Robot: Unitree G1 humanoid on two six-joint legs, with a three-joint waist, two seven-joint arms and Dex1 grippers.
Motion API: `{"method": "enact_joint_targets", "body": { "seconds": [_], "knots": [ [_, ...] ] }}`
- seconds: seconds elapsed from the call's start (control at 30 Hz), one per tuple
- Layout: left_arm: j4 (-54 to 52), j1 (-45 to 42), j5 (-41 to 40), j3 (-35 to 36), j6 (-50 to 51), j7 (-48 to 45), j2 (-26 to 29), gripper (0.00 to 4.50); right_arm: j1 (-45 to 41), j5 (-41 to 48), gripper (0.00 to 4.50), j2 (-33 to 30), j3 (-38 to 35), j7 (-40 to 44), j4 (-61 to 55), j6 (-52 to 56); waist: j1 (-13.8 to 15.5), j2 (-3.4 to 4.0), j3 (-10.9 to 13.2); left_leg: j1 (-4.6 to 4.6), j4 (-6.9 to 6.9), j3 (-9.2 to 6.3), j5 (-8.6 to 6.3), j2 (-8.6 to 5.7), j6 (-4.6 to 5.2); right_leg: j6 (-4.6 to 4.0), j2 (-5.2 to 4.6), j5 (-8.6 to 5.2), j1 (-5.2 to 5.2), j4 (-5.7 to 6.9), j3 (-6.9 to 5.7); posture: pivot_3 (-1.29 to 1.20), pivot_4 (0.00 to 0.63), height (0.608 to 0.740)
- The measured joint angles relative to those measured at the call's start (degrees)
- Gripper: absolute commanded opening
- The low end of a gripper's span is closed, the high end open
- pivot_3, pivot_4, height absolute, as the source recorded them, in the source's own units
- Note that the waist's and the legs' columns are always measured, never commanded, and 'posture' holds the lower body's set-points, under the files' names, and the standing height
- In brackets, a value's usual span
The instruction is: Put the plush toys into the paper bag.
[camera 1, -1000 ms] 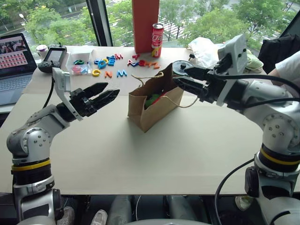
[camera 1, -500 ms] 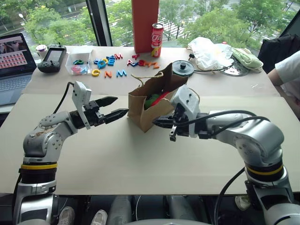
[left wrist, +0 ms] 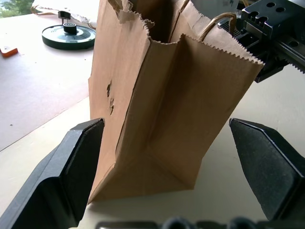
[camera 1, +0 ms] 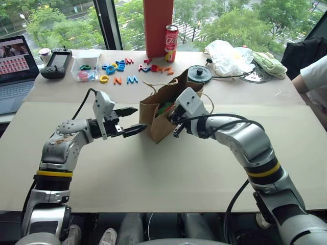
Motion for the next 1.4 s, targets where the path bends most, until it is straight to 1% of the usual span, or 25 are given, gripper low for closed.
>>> {"method": "enact_joint_targets", "body": {
  "seconds": [0.2, 0.37, 0.53, 0.7, 0.87, 0.93, 0.97, 1.03, 1.07, 1.1, 1.13, 1.17, 1.2, 1.23, 1.27, 1.3, 1.33, 1.4],
  "knots": [
    [0.1, 0.2, 1.6, -1.9, -2.2, -1.2, -1.3, 4.5, -0.1, -0.3, 0.03, 2.7, -0.6, -0.4, 0.0, 0.4, 0.0, 0.0, 0.0, 0.0, 0.0, 0.0, 0.0, 0.01, 0.0, 0.0, 0.0, 0.0, 0.0, 0.01, 0.0, 0.0, 0.15, 0.739],
    [-0.1, 0.9, 4.1, -3.8, -4.6, -0.5, -3.8, 4.5, -0.6, -1.1, 0.03, 3.7, -1.3, -1.3, 0.9, 0.4, 0.0, 0.0, 0.0, 0.0, 0.01, 0.01, 0.0, 0.0, 0.0, 0.0, 0.0, 0.0, 0.0, 0.01, -0.01, 0.0, 0.15, 0.739],
    [4.1, -1.2, 10.1, -5.0, -11.3, 5.3, -8.9, 4.5, -0.8, -1.9, 0.03, 4.8, -1.6, -1.5, 1.2, 0.4, 0.1, 0.0, 0.0, 0.0, 0.03, 0.0, 0.0, -0.01, 0.0, 0.0, 0.0, 0.0, 0.02, 0.01, -0.01, 0.0, 0.15, 0.739],
    [6.4, -1.8, 13.1, -5.7, -15.6, 7.8, -11.0, 4.5, -0.8, -2.4, 0.03, 4.9, -1.8, -1.4, 1.3, 0.5, -0.1, 0.0, 0.0, 0.0, 0.01, 0.0, 0.0, 0.01, 0.0, 0.0, 0.01, 0.0, 0.01, 0.01, -0.01, 0.0, 0.15, 0.739],
    [7.9, -1.8, 14.8, -6.1, -17.6, 9.3, -12.3, 4.5, -0.9, -2.7, 0.03, 5.2, -1.8, -1.4, 2.0, 0.5, 0.0, 0.0, 0.0, 0.0, 0.02, 0.0, 0.0, 0.0, 0.0, 0.0, 0.0, 0.0, 0.01, 0.01, -0.02, 0.0, 0.15, 0.739],
    [8.4, -1.8, 15.0, -6.1, -18.0, 9.8, -12.7, 3.97, -0.9, -2.8, 0.0, 5.3, -1.8, -1.4, 2.0, 0.5, 0.0, 0.0, 0.0, 0.0, 0.02, -0.01, 0.0, 0.0, 0.0, 0.0, -0.01, 0.0, 0.01, 0.01, -0.02, 0.0, 0.15, 0.739],
    [8.5, -1.8, 15.3, -6.1, -18.1, 10.2, -12.9, 3.81, -0.9, -2.8, 0.0, 5.3, -1.8, -1.4, 2.0, 0.5, 0.0, 0.0, 0.0, 0.0, 0.02, -0.01, 0.0, 0.0, 0.0, 0.0, -0.01, 0.0, 0.01, 0.01, -0.02, 0.0, 0.15, 0.739],
    [8.8, -1.8, 15.3, -5.9, -18.1, 10.6, -13.3, 3.0, -0.9, -3.0, 0.0, 5.3, -1.8, -1.4, 2.0, 0.5, 0.0, 0.0, 0.0, 0.0, 0.02, -0.02, 0.0, 0.0, 0.0, 0.0, -0.01, 0.0, 0.01, 0.02, -0.02, 0.0, 0.15, 0.739],
    [9.0, -1.8, 15.2, -5.6, -18.1, 10.9, -13.7, 2.79, -0.9, -3.1, 0.0, 5.3, -1.8, -1.4, 2.0, 0.5, 0.0, 0.0, 0.0, 0.0, 0.02, -0.01, 0.0, 0.0, 0.0, 0.0, -0.01, 0.01, 0.01, 0.02, -0.02, 0.0, 0.15, 0.739],
    [9.2, -1.8, 15.0, -5.3, -18.1, 11.2, -14.1, 2.28, -0.9, -3.2, 0.0, 5.3, -1.8, -1.4, 2.0, 0.5, 0.0, 0.0, 0.0, 0.0, 0.02, -0.02, 0.0, 0.0, 0.0, 0.0, -0.01, 0.01, 0.01, 0.02, -0.03, 0.0, 0.15, 0.739],
    [9.4, -1.8, 14.8, -5.2, -18.1, 11.5, -14.4, 1.96, -0.9, -3.2, 0.0, 5.3, -1.8, -1.3, 2.0, 0.5, 0.0, 0.0, 0.0, 0.0, 0.02, -0.02, 0.0, 0.0, 0.0, 0.0, -0.01, 0.01, 0.02, 0.02, -0.02, 0.0, 0.15, 0.739],
    [9.4, -1.8, 14.8, -5.1, -18.1, 11.6, -14.5, 1.54, -0.9, -3.2, 0.0, 5.3, -1.8, -1.3, 2.0, 0.5, 0.0, 0.0, 0.0, 0.0, 0.02, -0.02, 0.0, 0.0, 0.0, 0.0, -0.01, 0.01, 0.02, 0.02, -0.02, 0.0, 0.15, 0.739],
    [9.5, -1.8, 14.8, -5.1, -18.1, 11.7, -14.6, 1.37, -0.9, -3.2, 0.0, 5.3, -1.8, -1.3, 2.0, 0.5, 0.0, 0.0, 0.0, 0.0, 0.02, -0.02, 0.0, 0.0, 0.0, 0.0, -0.01, 0.01, 0.02, 0.02, -0.03, 0.0, 0.15, 0.739],
    [9.5, -1.8, 14.8, -5.0, -18.1, 11.7, -14.7, 0.86, -0.9, -3.2, 0.0, 5.3, -1.8, -1.3, 2.0, 0.5, 0.0, 0.0, 0.0, 0.0, 0.02, -0.02, 0.0, 0.0, 0.0, 0.0, -0.01, 0.01, 0.02, 0.02, -0.02, 0.0, 0.15, 0.739],
    [9.5, -1.8, 14.8, -5.0, -18.1, 11.7, -14.8, 0.56, -0.9, -3.2, 0.0, 5.3, -1.8, -1.3, 2.0, 0.5, 0.0, 0.0, 0.0, 0.0, 0.02, -0.02, 0.0, 0.0, 0.0, 0.0, -0.01, 0.01, 0.01, 0.02, -0.03, 0.0, 0.15, 0.739],
    [9.5, -1.8, 14.7, -5.0, -18.1, 11.7, -14.8, 0.14, -0.9, -3.2, 0.0, 5.3, -1.8, -1.3, 2.0, 0.5, 0.0, 0.0, 0.0, 0.0, 0.02, -0.02, 0.0, 0.0, 0.0, 0.0, 0.0, 0.01, 0.01, 0.02, -0.03, 0.0, 0.15, 0.739],
    [9.5, -1.8, 14.7, -5.0, -18.1, 11.7, -14.9, 0.01, -0.9, -3.2, 0.0, 5.3, -1.8, -1.3, 2.0, 0.5, 0.0, 0.0, 0.0, 0.0, 0.02, -0.02, 0.0, 0.0, 0.0, 0.0, 0.0, 0.01, 0.01, 0.02, -0.03, 0.0, 0.15, 0.739],
    [9.5, -1.8, 14.7, -5.0, -18.1, 11.6, -14.9, 0.01, -0.9, -3.3, 0.0, 5.2, -1.8, -1.3, 2.0, 0.5, 0.0, 0.0, 0.0, 0.0, 0.02, -0.02, 0.0, 0.0, 0.0, 0.0, 0.0, 0.01, 0.01, 0.02, -0.03, 0.0, 0.15, 0.739]
  ]
}}
